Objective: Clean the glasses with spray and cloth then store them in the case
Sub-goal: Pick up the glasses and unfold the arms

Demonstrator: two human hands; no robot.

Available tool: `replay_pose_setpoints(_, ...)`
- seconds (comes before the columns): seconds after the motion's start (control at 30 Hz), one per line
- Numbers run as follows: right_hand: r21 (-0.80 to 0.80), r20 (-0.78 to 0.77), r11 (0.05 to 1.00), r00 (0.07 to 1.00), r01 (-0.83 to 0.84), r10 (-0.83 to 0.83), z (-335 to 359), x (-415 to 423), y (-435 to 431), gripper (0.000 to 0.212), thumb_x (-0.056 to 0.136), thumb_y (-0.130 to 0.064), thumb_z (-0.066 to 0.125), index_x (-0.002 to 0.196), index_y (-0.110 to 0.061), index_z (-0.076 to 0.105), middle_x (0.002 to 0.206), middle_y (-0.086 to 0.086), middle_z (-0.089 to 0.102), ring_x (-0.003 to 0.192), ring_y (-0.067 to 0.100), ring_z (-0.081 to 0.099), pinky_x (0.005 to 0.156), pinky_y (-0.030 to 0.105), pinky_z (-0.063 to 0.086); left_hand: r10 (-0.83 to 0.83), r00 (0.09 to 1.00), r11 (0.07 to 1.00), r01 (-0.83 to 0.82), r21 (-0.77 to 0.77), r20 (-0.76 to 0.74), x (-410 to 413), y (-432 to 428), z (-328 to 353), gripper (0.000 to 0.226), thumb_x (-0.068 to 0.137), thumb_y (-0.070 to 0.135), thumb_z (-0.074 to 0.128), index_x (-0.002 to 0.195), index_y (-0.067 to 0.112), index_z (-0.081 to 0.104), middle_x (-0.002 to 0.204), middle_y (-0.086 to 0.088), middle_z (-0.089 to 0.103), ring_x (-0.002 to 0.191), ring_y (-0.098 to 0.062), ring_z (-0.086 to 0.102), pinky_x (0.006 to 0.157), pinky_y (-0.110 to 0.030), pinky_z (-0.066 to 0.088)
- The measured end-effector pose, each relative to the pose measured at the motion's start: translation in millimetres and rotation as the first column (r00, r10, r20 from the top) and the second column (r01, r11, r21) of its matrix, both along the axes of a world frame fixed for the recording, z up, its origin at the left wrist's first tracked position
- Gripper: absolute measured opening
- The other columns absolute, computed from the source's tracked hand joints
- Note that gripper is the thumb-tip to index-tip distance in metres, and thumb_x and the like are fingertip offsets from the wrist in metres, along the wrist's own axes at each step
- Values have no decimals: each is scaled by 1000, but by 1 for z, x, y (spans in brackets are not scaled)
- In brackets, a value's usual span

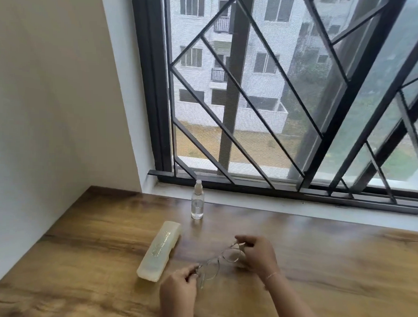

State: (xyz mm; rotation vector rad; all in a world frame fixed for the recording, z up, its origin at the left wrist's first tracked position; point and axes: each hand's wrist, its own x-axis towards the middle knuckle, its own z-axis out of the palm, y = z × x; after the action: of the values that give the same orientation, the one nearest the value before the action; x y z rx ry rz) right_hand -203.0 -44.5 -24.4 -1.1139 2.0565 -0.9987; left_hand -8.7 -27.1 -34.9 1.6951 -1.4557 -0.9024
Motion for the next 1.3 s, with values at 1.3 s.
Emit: replay_pose_setpoints(1.3,-163,-143,975,975,149,-173,-16,-28,78,17,79,-2,66,91,-8,76,85,5,73,83,20,66,76,23,48,-253,958,965,260,-39,135,-36,-29,-16,17,73,17,73,87,27,75,86,3,76,77,-12,66,63,-22,46)
